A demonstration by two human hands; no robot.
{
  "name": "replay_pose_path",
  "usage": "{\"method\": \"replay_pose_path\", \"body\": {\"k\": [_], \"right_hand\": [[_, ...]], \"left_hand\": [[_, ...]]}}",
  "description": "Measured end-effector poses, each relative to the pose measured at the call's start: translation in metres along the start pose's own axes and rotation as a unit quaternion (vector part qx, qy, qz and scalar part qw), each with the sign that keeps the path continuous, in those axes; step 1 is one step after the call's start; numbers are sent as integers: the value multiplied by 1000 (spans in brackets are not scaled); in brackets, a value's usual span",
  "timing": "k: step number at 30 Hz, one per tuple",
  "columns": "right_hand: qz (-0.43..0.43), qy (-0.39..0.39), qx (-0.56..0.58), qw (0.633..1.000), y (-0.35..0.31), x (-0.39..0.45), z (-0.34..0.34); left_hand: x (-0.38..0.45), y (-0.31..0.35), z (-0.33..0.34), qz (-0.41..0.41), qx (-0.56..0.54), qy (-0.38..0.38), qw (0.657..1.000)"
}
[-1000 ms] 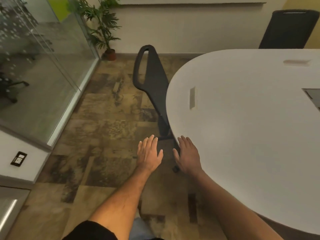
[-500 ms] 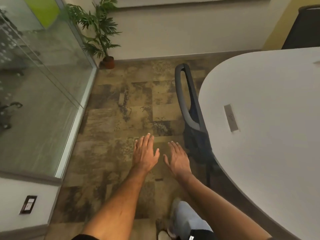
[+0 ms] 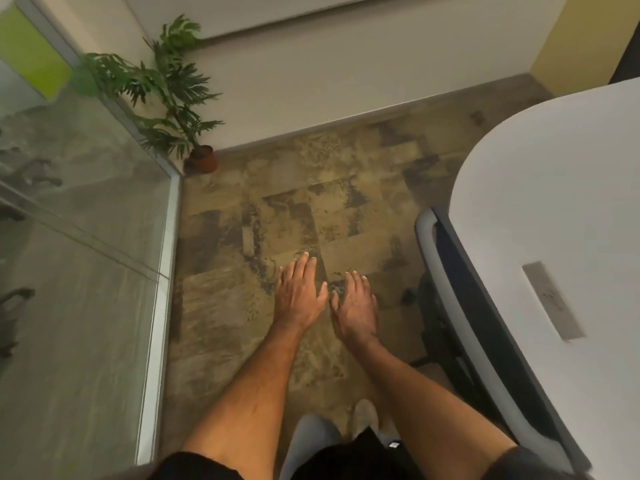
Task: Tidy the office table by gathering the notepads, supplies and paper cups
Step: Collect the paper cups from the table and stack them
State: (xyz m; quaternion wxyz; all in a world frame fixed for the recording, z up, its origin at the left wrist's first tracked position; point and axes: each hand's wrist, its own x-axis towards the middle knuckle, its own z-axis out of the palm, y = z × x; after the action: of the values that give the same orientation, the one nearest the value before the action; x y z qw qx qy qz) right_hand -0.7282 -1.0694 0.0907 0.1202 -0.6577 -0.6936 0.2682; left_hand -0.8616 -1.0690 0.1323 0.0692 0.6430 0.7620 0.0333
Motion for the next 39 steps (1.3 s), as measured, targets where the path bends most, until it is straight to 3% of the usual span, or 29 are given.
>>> {"method": "replay_pose_path", "body": {"k": [11,19,27,39], "right_hand": [[117,59,-22,991,-47,265,-3],[205,135,-6,969,-57,448,-66],[255,221,-9,942,5,621,-146],[350,290,-6,891,150,809,-322]], "left_hand": [[312,-22,-7,130,-4,-21,991],[531,8,-33,246,7,-33,969],[718,132,-16,358,2,-44,933],[929,398,-24,475,-10,-57,878]]}}
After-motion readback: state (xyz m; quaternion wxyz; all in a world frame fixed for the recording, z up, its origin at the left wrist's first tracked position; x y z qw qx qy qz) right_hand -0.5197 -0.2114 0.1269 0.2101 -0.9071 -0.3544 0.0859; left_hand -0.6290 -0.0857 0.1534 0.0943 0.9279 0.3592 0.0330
